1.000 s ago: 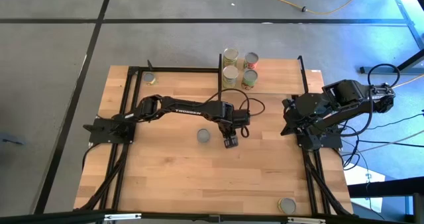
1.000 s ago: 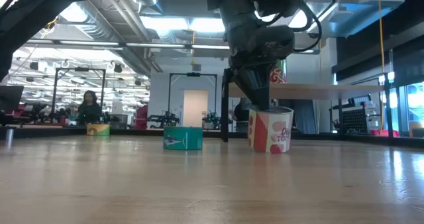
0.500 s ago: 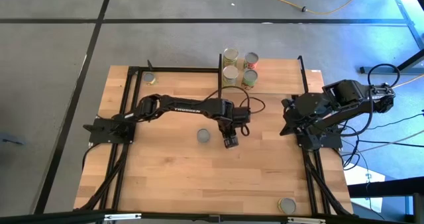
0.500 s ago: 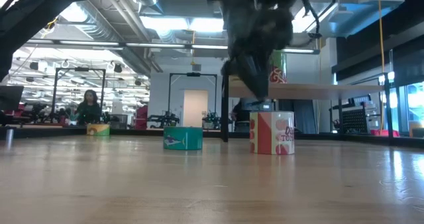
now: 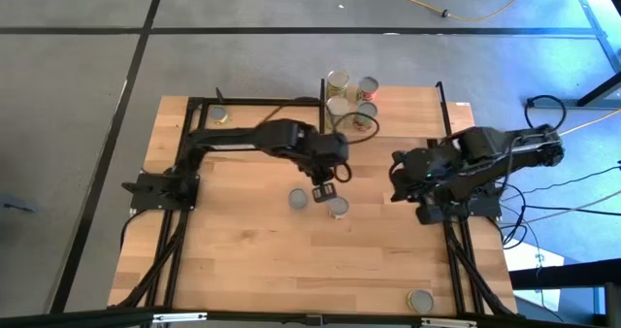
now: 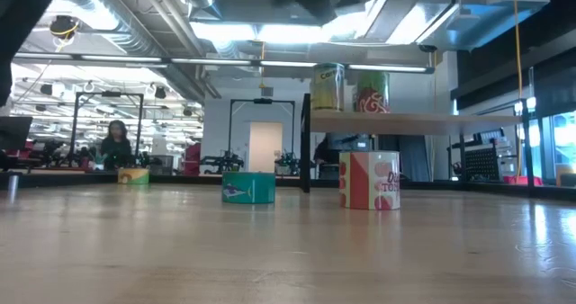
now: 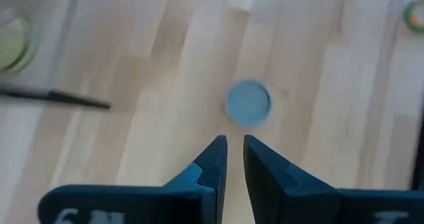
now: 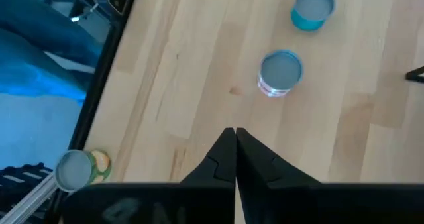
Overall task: Pick and place cans onto a shelf
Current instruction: Put the white and orange can on the shelf
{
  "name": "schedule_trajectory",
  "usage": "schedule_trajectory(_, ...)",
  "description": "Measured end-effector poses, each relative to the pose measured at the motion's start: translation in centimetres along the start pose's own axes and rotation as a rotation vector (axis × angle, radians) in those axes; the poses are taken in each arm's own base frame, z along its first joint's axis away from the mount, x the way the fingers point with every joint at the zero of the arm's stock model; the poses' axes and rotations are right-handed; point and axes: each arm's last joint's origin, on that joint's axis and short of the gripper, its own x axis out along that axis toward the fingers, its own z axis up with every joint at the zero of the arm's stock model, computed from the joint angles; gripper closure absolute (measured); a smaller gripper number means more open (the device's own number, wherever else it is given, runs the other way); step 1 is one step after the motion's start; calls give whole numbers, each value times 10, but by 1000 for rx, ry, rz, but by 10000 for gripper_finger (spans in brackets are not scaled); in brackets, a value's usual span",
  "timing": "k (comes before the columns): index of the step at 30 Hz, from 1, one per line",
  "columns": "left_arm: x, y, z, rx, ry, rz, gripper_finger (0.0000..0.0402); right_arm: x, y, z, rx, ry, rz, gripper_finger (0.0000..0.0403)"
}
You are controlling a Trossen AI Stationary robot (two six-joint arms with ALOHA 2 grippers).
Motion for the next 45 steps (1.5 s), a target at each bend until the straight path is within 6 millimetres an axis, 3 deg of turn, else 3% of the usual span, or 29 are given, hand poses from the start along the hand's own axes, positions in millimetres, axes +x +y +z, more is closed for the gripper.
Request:
schedule_trajectory(6,-63,-8,-16,4,-118,29,356,35,-17,20,96,52,-39,400)
schedule_trajectory(13,-107,-18,-36,-7,-200,82,356,84,-48,37,199,148,-83,392)
schedule_trajectory(18,-117,-26,-46,-4,-193,84,356,115,-67,44,218,180,-95,360)
schedule_trajectory(25,-123,-30,-61,-26,-129,140,356,158,-81,47,79,264,-68,318)
schedule_trajectory(30,-123,-31,-67,-21,-105,189,356,184,-89,52,-3,241,-73,312)
schedule_trajectory(45,-124,-32,-68,6,-100,195,356,208,-116,48,24,271,-111,311)
